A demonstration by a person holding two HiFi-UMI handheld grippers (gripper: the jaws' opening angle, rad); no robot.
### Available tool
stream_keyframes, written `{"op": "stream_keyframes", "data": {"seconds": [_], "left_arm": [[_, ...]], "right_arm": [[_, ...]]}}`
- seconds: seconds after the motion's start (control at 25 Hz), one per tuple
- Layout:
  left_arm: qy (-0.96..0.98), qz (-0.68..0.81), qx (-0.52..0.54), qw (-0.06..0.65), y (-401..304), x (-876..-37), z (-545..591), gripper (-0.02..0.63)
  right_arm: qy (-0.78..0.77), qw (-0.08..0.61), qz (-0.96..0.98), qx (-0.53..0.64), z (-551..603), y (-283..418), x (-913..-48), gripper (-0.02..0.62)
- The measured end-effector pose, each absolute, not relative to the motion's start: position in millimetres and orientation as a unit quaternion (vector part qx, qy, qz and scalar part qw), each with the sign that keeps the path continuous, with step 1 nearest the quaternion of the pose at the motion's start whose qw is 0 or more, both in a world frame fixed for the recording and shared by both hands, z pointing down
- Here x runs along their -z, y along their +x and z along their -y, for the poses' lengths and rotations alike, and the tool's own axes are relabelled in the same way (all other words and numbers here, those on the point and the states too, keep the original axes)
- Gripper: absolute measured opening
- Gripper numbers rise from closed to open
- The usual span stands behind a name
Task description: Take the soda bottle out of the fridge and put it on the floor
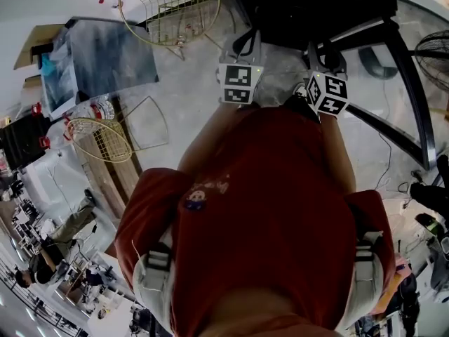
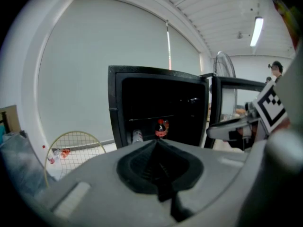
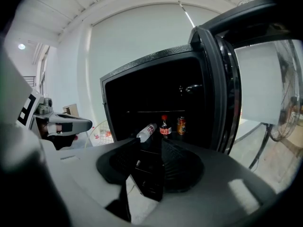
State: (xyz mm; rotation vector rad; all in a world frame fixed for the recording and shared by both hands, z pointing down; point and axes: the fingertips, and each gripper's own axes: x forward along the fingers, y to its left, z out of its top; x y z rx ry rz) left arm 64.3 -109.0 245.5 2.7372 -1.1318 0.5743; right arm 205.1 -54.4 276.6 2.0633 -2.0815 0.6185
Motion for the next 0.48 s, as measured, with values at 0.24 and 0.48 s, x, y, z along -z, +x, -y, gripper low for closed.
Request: {"op": "stream_keyframes", "data": {"seconds": [0.24,0.48], "left_arm": [[0.906,0.37,-0.194,0.063,69.2,-248.7,110.3,0.0],[0.905,0.373,-0.195,0.062,68.5,-247.0,110.8,0.0]], "right_arm": [[0.691,0.076,0.69,-0.2,56.5,207.5,-277.9,0.244],[0.694,0.08,0.691,-0.186,61.0,207.7,-276.5,0.279]]}}
